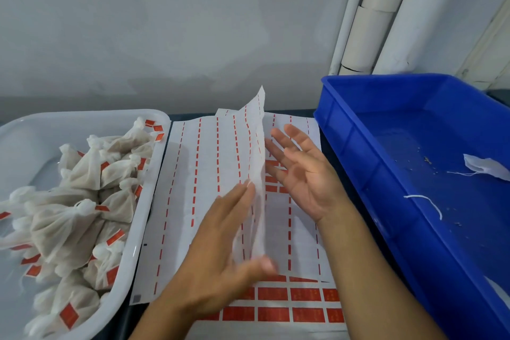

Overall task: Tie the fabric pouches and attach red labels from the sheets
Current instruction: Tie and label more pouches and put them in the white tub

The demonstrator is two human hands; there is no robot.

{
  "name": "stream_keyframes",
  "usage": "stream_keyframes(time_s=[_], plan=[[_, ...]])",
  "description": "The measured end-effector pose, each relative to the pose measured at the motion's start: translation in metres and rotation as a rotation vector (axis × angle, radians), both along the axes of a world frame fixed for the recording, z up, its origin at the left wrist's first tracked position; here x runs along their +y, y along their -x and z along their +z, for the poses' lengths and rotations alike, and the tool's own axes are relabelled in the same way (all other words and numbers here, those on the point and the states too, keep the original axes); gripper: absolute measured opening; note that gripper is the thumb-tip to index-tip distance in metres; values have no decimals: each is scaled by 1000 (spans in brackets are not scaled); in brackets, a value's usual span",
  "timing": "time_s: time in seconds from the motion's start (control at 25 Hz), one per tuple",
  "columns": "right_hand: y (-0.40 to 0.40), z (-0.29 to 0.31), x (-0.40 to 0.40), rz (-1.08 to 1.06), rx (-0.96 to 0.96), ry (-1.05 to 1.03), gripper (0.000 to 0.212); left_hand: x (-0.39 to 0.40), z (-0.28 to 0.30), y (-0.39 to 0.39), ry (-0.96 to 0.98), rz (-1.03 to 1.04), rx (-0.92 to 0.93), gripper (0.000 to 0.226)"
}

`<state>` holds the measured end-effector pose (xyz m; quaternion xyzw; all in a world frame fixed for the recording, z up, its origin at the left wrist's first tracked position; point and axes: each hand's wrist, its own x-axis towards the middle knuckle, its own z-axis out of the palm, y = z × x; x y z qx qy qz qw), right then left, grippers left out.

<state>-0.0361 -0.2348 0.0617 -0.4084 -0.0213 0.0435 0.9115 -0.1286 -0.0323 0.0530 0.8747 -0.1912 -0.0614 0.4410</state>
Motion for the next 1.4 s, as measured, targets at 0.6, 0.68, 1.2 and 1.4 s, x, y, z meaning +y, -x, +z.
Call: stream_keyframes(time_s=[0.6,0.68,1.2,1.4], plan=[[-16,-32,-59,-401,292,1501,41,-7,-5,25,492,745,141,60],[-17,-31,-59,-484,249,1493,42,-7,-1,25,526,752,133,59],[-9,66,-29,-674,-57,1336,16,-10,-7,23,98,602,-101,43],[15,142,-36,-1037,-375,1427,20,-11,-4,22,-220,333,-303,62]])
